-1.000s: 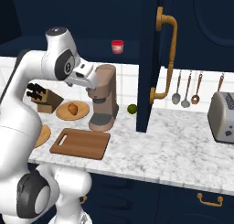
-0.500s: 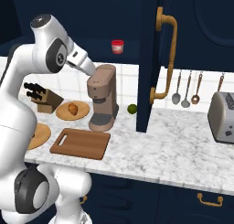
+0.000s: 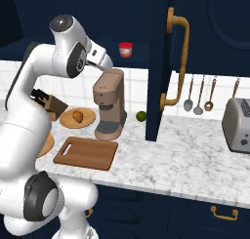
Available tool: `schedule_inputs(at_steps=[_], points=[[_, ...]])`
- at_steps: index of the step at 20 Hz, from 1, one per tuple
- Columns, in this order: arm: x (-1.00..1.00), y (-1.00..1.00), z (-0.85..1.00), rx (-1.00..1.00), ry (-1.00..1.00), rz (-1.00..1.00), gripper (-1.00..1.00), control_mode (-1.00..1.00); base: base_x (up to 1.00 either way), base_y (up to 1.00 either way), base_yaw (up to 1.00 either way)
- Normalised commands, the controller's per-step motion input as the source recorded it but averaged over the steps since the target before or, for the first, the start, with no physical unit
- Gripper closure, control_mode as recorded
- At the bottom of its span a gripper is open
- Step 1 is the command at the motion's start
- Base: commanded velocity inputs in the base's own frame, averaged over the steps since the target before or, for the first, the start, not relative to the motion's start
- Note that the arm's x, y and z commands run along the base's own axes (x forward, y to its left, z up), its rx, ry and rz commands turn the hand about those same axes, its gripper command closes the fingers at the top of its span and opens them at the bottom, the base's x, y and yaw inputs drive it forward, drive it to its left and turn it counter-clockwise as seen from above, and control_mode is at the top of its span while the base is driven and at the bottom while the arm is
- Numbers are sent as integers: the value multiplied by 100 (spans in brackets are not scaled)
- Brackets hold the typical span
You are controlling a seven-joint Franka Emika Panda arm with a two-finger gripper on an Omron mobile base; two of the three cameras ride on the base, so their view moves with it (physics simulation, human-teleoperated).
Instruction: From the different types of pastries on the counter, select a croissant and place it on the cutting board. Then retrieve a jar of jam from the cabinet and place it alongside the croissant on the cutting board.
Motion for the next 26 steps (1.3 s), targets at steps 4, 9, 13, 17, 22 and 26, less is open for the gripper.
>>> schedule_inputs(at_steps=[4, 9, 13, 17, 22, 26], points=[[0, -35, 25, -2, -1, 33, -100, -100, 0, 0, 0], [2, 1, 2, -16, -9, 17, -100, -100, 0, 0, 0], [8, 14, 15, -23, -1, 3, -100, -100, 0, 0, 0], [19, -8, 16, -26, 4, -5, -100, -100, 0, 0, 0], [49, -18, 5, -16, 2, -8, -100, -100, 0, 0, 0], [52, -17, 5, -7, 0, -9, -100, -100, 0, 0, 0]])
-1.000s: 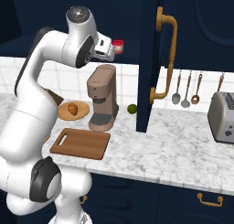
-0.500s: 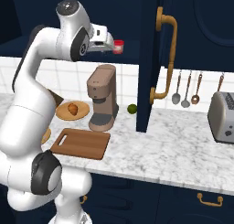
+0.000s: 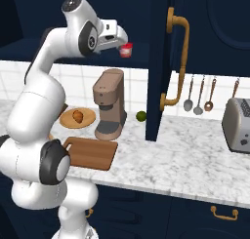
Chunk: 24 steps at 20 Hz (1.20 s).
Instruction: From the different types of pastries on the counter, select a croissant and place it on the cutting board. Then retrieve a jar of jam from the cabinet and place it alongside the croissant on the cutting board.
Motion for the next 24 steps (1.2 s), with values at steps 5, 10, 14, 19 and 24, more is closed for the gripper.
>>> schedule_inputs(at_steps=[5, 10, 14, 19, 24], points=[[42, -27, -1, -2, 0, -14, -100, -100, 0, 0, 0], [43, -23, -19, 1, 0, -18, -100, -100, 0, 0, 0], [48, 0, -6, 9, 0, -8, -100, -100, 0, 0, 0], [53, -9, 0, 10, 0, 0, -100, -100, 0, 0, 0], [52, -7, -8, 7, 0, -1, -100, -100, 0, 0, 0]])
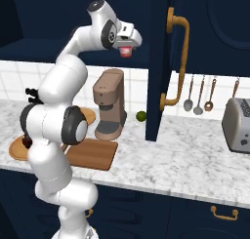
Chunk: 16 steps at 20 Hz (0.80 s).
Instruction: From the different types of pastries on the counter, select a croissant and place it on the cutting board. Then retrieve a jar of jam from the cabinet and place it alongside the croissant on the cutting board.
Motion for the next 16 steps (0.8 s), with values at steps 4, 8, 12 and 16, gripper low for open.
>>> schedule_inputs(at_steps=[4, 8, 12, 16], points=[[12, -4, -49, 6, 3, -9, 100, -100, 0, 0, 0], [1, -16, -14, 7, 0, -11, 100, -100, 0, 0, 0], [-32, 4, 1, 11, 0, -16, 100, -100, 0, 0, 0], [-96, 14, 0, 9, -6, -12, 100, -100, 0, 0, 0]])
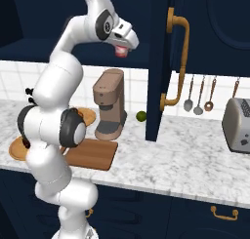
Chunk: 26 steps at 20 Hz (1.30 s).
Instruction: From the different types of pastries on the counter, select a croissant and place it on the cutting board. Then retrieve a jar of jam from the cabinet and place it alongside the croissant on the cutting board.
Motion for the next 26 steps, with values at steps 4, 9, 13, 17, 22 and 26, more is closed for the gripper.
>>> schedule_inputs(at_steps=[4, 9, 13, 17, 22, 26], points=[[-100, 35, 0, 2, -22, -11, 100, -100, 0, 0, 0], [-100, 19, 9, 0, -39, -5, 100, -100, 0, 0, 0], [-100, 0, 16, -3, -4, 5, 100, -100, 0, 0, 0], [-100, 0, 27, -9, 3, 20, 100, -100, 0, 0, 0], [-100, 0, 17, -9, 11, 31, 100, -100, 0, 0, 0], [-94, 41, -3, -13, 17, 36, 100, -100, 0, 0, 0]])
